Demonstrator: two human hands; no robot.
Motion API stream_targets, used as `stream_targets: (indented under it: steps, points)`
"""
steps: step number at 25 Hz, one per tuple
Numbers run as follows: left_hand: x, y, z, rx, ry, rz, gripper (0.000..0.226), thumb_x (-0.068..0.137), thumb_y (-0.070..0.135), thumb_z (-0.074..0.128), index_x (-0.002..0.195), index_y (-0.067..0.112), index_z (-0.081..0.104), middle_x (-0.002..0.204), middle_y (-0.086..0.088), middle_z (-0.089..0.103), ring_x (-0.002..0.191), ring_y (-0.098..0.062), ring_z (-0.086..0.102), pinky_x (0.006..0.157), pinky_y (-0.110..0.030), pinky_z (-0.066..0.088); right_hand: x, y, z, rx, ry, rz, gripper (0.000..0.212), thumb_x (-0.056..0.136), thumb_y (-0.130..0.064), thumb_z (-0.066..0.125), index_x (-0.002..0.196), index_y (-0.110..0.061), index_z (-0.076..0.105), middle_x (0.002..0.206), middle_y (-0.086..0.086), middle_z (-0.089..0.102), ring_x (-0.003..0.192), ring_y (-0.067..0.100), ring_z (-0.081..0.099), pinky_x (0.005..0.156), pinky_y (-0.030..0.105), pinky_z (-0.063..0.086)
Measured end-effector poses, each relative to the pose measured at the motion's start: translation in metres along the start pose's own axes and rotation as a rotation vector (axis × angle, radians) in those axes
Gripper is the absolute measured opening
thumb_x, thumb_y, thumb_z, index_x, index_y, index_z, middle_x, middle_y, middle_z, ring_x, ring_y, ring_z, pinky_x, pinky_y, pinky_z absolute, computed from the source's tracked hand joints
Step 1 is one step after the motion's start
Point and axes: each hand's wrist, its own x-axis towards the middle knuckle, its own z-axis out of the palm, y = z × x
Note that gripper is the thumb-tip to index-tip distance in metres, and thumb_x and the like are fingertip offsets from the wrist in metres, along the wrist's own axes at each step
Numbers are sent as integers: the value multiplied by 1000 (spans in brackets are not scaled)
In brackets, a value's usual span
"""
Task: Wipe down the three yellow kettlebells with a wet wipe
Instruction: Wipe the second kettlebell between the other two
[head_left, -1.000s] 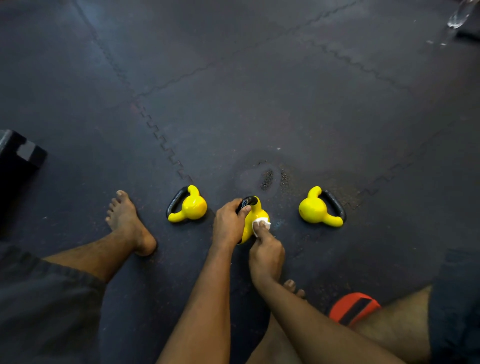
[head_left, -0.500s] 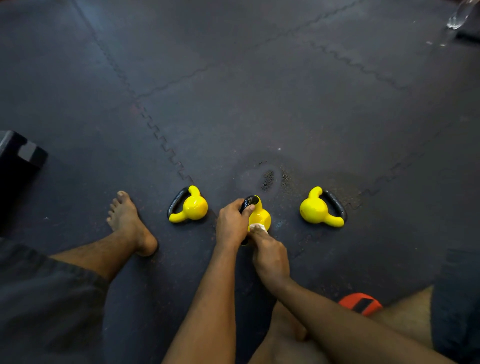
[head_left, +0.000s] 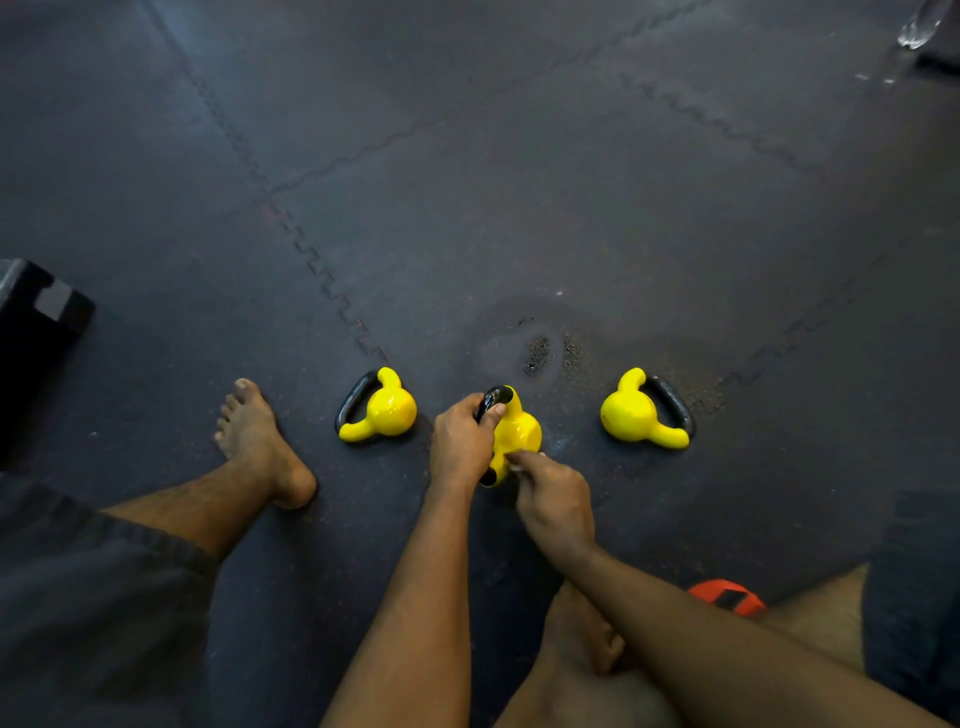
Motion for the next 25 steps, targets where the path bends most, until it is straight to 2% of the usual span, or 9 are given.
stream_targets:
  steps: [2,4,8,12,14,17,19,22,25]
  points:
    - [2,-3,0,5,-10,-7,24,93,37,61,105,18,69,92,-10,71,88,-29,64,76,-42,53,14,4,-11,38,166,249,24,87,-17,59,103,-28,71,86,6,73,79,31,66,62,35,48]
    - [1,-5,-1,-6,-8,-16,25,93,38,61,108,20,69,92,-8,71,88,-28,64,77,-41,53,36,9,-19,133,270,451,28,88,-16,56,107,-30,72,90,11,73,84,36,65,66,37,49]
    - [-1,-5,1,-10,6,-18,25,92,38,61,106,19,69,93,-9,71,88,-28,64,75,-39,52,53,-6,3,375,197,547,33,90,-7,54,113,-22,74,107,15,72,98,34,65,82,35,50]
    - [-3,1,7,42,25,7,23,93,39,59,100,19,67,90,-9,70,86,-29,63,71,-38,50,31,-28,30,491,386,792,28,96,-11,53,114,-18,73,108,20,71,97,36,66,76,31,49]
    - [0,2,7,75,27,-6,25,94,39,58,101,16,66,94,-13,70,90,-33,63,73,-40,50,24,-32,31,475,388,800,29,94,-9,53,113,-17,74,105,21,71,95,39,66,75,33,49]
    - [3,0,4,53,20,-34,27,94,38,58,106,16,67,97,-14,70,93,-33,63,75,-39,49,15,-25,19,431,314,696,34,88,-1,54,109,-16,75,103,18,73,96,37,66,80,34,51]
    - [3,-2,2,26,21,-42,26,94,37,58,106,16,68,97,-13,70,93,-32,63,75,-38,49,19,-17,10,412,321,640,34,85,-1,55,104,-17,77,101,15,74,95,35,67,80,35,51]
    - [-1,-2,2,23,22,-29,24,94,37,59,104,17,68,96,-11,70,91,-30,63,73,-35,47,46,-13,3,400,360,646,26,91,-12,56,105,-20,76,103,15,73,97,37,65,80,38,50]
    - [-4,0,5,36,29,-17,23,93,37,60,101,17,67,93,-10,70,88,-29,63,67,-31,41,52,-20,13,369,216,586,27,97,-21,53,115,-23,72,111,15,71,103,36,64,83,37,50]
